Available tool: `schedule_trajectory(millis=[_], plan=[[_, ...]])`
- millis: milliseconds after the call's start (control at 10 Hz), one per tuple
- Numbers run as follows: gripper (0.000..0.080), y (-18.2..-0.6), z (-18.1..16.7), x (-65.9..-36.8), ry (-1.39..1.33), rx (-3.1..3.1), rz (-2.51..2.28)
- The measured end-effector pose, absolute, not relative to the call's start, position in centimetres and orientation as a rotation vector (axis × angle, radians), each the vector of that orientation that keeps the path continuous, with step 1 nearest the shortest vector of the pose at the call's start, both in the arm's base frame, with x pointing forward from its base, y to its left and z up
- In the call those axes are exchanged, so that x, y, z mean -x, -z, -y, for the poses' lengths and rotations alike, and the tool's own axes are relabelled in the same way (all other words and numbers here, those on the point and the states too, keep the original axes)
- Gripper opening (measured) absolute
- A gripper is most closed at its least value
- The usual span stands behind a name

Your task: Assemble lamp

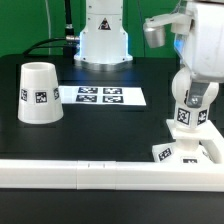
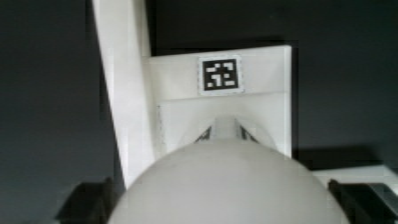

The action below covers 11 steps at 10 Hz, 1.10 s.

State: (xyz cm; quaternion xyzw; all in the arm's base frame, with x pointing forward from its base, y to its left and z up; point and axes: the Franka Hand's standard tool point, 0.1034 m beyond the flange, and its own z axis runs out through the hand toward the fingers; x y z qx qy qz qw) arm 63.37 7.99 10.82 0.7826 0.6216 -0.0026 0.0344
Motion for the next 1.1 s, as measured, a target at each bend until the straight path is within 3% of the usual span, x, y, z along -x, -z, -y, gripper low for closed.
schedule_trajectory(millis=[1100], plan=[[0.0576, -11.0, -8.25, -63.49, -0.022, -2.996, -0.834]])
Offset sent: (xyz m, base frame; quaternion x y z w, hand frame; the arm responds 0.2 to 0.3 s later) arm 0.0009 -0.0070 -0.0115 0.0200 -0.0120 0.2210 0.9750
